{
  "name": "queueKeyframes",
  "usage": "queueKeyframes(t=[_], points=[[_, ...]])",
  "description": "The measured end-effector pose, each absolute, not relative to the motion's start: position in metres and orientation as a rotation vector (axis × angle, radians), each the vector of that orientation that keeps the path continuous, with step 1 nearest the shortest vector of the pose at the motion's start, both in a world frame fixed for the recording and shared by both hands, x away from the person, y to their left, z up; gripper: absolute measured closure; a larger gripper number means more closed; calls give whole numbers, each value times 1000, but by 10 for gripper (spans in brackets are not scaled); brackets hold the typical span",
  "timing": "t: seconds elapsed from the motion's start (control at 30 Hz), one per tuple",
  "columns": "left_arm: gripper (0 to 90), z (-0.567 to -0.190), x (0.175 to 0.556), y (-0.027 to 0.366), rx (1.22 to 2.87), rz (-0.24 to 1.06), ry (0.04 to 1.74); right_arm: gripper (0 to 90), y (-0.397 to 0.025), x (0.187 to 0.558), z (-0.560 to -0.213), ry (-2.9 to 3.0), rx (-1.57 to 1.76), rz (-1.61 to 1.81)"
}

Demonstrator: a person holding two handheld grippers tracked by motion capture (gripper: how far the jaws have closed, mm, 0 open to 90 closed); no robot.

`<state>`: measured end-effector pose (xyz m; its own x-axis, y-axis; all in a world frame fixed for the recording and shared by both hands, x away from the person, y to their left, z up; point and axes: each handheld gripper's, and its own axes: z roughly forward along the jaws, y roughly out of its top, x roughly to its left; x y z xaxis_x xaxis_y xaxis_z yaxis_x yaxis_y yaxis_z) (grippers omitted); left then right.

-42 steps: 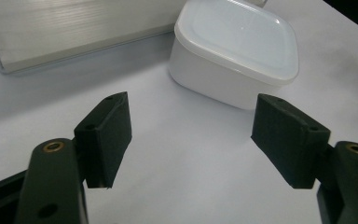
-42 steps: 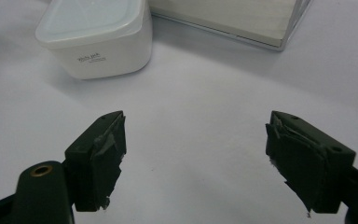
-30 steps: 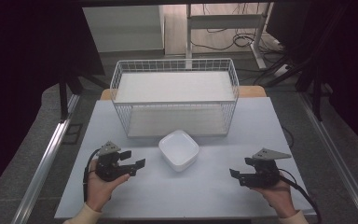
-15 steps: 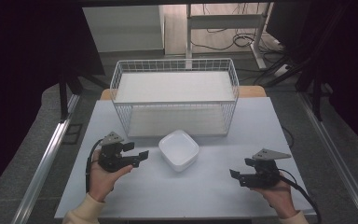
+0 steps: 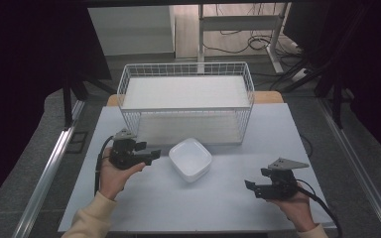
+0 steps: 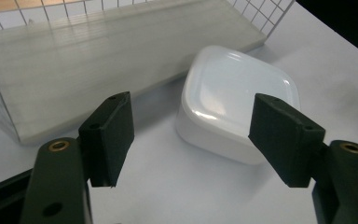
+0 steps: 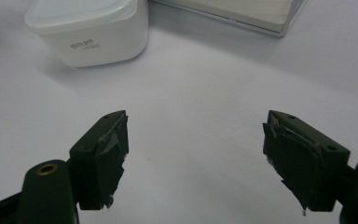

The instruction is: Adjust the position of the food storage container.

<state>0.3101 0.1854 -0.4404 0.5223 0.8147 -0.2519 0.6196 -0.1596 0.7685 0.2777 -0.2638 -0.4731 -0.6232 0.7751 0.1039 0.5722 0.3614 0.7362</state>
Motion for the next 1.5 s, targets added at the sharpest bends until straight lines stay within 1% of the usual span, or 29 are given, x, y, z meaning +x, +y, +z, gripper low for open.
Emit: queueKeyframes(t=[0.33, 0.5, 0.57, 0.7, 0.73, 0.9, 0.93, 0.97, 1.0, 1.03, 1.07, 1.1, 1.23, 1.33, 1.5], points=[[323, -435, 336, 172, 1902, 250, 1171, 219, -263, 278, -475, 2374, 1199, 1091], [365, -433, 347, 166, 1906, 240, 1173, 218, -263, 278, -475, 2374, 1195, 1081], [404, -432, 351, 163, 1911, 237, 1172, 219, -262, 278, -476, 2377, 1196, 1073], [453, -432, 355, 159, 1923, 239, 1170, 219, -262, 278, -477, 2379, 1195, 1069], [453, -433, 357, 158, 1929, 242, 1169, 219, -262, 278, -477, 2379, 1195, 1069], [550, -436, 364, 152, 1957, 253, 1175, 219, -263, 279, -478, 2382, 1196, 1064], [577, -437, 365, 151, 1960, 248, 1172, 219, -263, 279, -478, 2380, 1196, 1064], [636, -439, 367, 150, 1967, 249, 1171, 220, -263, 278, -478, 2372, 1190, 1063], [636, -440, 368, 149, 1975, 258, 1171, 220, -263, 278, -478, 2372, 1190, 1063], [696, -442, 369, 148, 1982, 260, 1177, 220, -263, 279, -478, 2369, 1190, 1066], [696, -443, 370, 148, 1990, 268, 1179, 220, -263, 279, -478, 2369, 1190, 1066], [757, -446, 373, 146, 1995, 261, 1190, 221, -263, 278, -478, 2367, 1188, 1066], [858, -452, 379, 144, 2007, 259, 1195, 221, -263, 278, -478, 2370, 1187, 1059], [893, -455, 381, 142, 2010, 258, 1207, 221, -263, 279, -479, 2371, 1188, 1059], [897, -466, 388, 135, 2041, 254, 1203, 221, -263, 279, -480, 2373, 1190, 1054]])
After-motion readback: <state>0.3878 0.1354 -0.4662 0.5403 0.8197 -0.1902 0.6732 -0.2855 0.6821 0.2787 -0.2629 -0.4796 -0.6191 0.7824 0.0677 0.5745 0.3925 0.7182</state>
